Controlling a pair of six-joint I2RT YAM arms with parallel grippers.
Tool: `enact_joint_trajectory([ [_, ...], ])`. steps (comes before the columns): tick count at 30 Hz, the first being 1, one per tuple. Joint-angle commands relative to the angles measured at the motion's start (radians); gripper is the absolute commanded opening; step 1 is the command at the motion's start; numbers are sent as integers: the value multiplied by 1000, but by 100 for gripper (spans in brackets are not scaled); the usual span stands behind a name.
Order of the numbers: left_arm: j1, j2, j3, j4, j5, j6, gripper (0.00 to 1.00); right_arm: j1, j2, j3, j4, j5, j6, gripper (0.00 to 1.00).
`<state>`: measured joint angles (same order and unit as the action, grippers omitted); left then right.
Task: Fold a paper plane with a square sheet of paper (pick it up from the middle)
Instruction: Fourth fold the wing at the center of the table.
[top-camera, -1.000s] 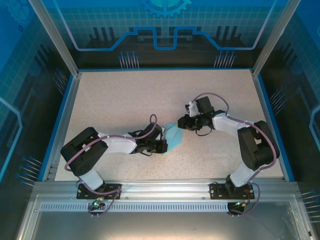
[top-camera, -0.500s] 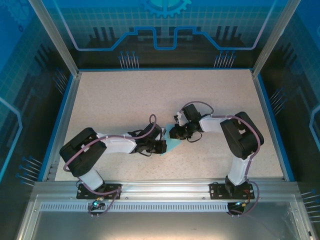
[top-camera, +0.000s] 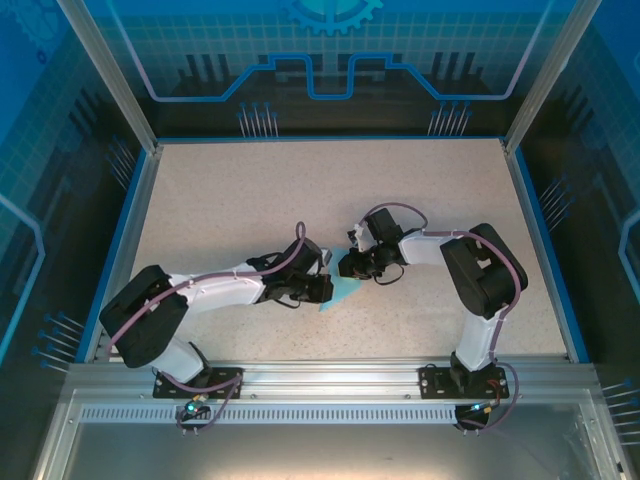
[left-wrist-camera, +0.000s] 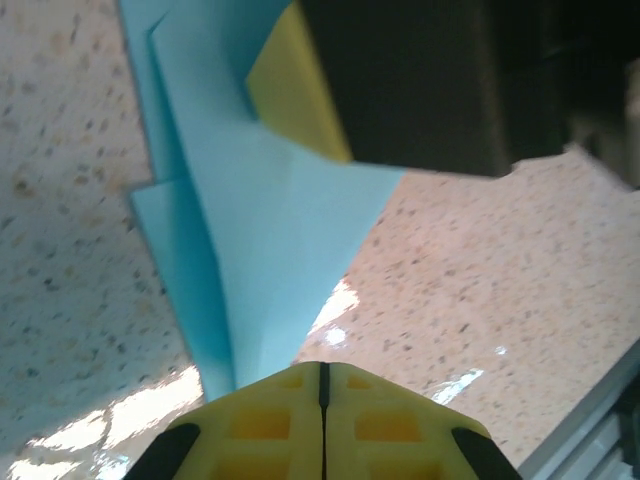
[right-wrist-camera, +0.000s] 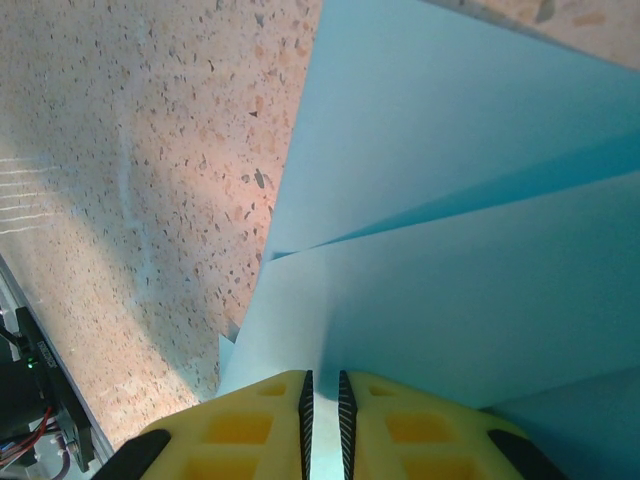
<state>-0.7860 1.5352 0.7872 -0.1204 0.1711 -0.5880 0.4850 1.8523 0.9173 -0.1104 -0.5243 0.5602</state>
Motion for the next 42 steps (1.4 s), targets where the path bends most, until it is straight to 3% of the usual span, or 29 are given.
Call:
enact_joint_trajectory([
  [1, 13, 22, 35, 25, 82, 28, 9, -7, 31, -20, -3, 66, 1, 18],
  [15, 78, 146, 30, 130, 278, 66, 9, -15, 42, -20, -8, 67, -6, 19],
  [27, 91, 228, -3, 118, 253, 74, 10, -18, 52, -5, -17, 66, -5, 19],
  [42, 95, 122, -175, 105, 227, 24, 11, -20, 59, -2, -25, 73, -10, 19],
])
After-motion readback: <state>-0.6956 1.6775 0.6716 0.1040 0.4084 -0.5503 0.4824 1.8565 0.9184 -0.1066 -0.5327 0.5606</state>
